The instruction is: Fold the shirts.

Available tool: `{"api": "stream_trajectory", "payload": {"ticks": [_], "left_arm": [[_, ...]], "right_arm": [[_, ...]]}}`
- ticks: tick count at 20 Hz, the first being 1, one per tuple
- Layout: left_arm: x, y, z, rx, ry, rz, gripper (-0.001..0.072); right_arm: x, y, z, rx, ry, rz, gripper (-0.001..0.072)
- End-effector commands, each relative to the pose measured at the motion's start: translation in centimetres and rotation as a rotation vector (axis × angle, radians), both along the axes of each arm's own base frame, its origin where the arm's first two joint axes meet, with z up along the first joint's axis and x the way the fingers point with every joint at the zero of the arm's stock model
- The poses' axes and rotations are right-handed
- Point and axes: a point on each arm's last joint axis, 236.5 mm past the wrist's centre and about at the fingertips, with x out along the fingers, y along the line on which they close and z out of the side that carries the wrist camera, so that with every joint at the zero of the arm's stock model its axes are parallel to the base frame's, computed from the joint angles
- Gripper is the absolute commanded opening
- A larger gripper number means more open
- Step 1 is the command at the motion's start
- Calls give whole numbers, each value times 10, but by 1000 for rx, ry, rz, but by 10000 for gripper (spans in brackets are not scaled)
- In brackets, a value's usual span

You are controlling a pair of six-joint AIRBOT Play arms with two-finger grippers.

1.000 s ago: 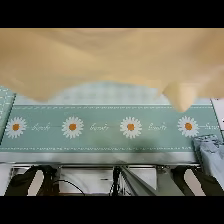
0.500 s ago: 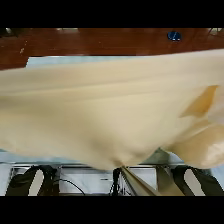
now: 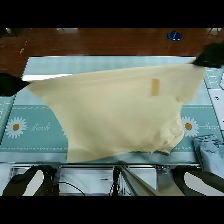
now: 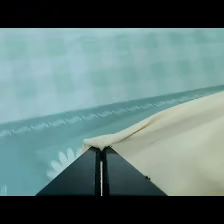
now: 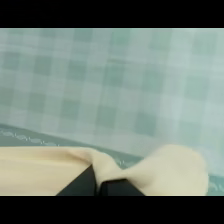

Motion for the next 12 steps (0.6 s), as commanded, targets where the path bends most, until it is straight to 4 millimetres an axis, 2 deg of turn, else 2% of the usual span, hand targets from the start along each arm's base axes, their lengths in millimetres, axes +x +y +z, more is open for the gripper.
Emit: {"api": "stream_trajectory", "payload": {"ticks": [1, 3, 7, 10, 12], "left_arm": [[76, 16, -53, 37, -39, -4, 26], [99, 17, -86, 41, 0, -10, 25], [132, 14, -133, 41, 38, 13, 25], [158, 9, -160, 60, 18, 41, 26], [172, 3, -178, 72, 7, 55, 26]], "right_arm": [[82, 30, -59, -18, -78, 24, 28], [112, 31, -81, -5, -109, -2, 28], [148, 25, -118, -13, -142, -45, 28], [166, 26, -142, 15, -151, -74, 29], [172, 25, -163, 12, -131, -81, 29]]}}
